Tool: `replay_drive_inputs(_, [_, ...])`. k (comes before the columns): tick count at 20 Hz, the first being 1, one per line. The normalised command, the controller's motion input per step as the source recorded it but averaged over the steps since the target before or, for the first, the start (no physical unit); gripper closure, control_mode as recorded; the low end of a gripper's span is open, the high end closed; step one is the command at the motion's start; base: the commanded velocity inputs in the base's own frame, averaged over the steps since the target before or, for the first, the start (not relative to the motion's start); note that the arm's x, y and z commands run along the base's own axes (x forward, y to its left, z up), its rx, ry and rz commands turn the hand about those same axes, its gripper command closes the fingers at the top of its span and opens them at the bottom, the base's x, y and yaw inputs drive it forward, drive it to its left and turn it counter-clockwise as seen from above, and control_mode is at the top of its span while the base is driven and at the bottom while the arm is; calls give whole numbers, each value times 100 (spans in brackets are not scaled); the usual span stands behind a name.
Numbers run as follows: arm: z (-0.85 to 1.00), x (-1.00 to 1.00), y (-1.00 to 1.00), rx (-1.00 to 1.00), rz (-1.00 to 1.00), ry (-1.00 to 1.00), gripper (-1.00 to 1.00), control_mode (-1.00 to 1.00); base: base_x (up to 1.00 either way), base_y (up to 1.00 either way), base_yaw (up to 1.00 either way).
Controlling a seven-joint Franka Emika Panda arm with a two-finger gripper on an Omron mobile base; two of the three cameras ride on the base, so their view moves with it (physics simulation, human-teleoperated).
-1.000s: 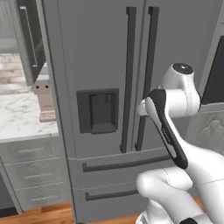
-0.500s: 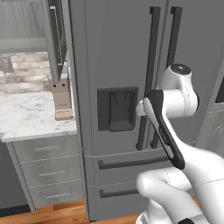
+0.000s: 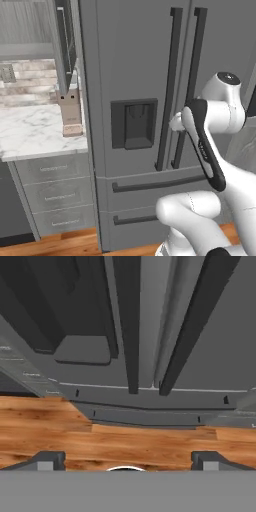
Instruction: There is a bowl on the dining counter. Grab a lemon wedge from the fridge and place it in the bowl. Then get the liquor bottle and glass cup from the cabinet and place them next to the bowl.
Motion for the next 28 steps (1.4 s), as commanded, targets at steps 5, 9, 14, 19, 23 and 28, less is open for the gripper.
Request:
replay_drive_inputs(5, [20,33,-57,4,0,-2,-100,-100,0,0,0])
replay_drive_inputs(9, [1,70,-7,0,-1,-14,-100,-100,0,0,0])
replay_drive_inputs(14, [6,37,-11,0,-2,-15,-100,-100,0,0,0])
replay_drive_inputs(19, [-1,20,-28,0,-2,-5,-100,-100,0,0,0])
replay_drive_inputs(23, [-11,36,-2,0,0,-11,-100,-100,0,0,0])
replay_drive_inputs(28, [-8,43,0,0,0,-12,-100,-100,0,0,0])
